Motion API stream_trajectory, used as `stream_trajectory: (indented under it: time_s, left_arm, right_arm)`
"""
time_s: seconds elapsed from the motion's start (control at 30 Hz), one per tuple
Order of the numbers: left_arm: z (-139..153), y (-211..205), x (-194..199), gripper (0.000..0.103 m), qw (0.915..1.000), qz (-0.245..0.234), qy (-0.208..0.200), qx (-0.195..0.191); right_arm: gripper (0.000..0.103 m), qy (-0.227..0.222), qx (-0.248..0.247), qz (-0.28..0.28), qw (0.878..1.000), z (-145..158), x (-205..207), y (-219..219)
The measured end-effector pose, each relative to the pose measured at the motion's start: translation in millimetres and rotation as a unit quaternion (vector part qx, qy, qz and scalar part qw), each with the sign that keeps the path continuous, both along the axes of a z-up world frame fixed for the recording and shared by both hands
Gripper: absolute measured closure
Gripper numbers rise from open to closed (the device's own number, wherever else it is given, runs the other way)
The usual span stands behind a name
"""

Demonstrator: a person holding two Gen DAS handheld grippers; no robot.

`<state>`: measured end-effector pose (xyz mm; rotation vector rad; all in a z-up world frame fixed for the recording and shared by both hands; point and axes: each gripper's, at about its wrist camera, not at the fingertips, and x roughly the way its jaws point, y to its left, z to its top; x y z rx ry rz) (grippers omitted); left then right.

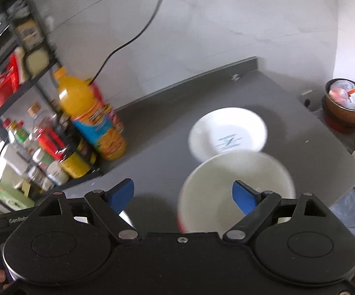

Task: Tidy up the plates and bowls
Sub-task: 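Open the left tool and move it toward the 'BAKERY' plate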

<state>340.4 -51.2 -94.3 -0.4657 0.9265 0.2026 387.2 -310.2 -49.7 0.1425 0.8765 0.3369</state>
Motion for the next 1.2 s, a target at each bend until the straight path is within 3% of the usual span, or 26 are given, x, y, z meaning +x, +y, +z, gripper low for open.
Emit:
stream_trajectory:
  time_s: [0.33,0.57,0.8,0.97,1.2]
  left_arm:
    - [8.9,-48.7,63.0,0.013,1.0,-0.007,-0.003,-0.002]
    - [7.3,-74.1,104.3,0.014,1.0,-0.004,0.0,0.003]
    - [-9.4,-91.8,142.6,0.017,1.0,0.004,0.008,-0.001]
    - [-29.1,-97.5,170.9,0.025,0.9995,0.011,0.021,-0.021]
    - [-61.9,-93.4,200.3,0.047,0.9976,0.032,0.052,-0.033]
  right_arm:
    - [0.017,0.011,0.015,-0.005,1.0,-1.5,59.0,-61.2]
    - [0.018,0.026,0.011,0.008,1.0,-18.0,104.8,-86.3]
    - [0.03,0.055,0.018,0.031,0.998,-48.8,149.4,-101.0]
    - [0.04,0.084,0.029,0.048,0.995,-74.2,179.5,-104.7]
    - [0.059,0.116,0.035,0.073,0.99,-102.1,211.9,-98.8]
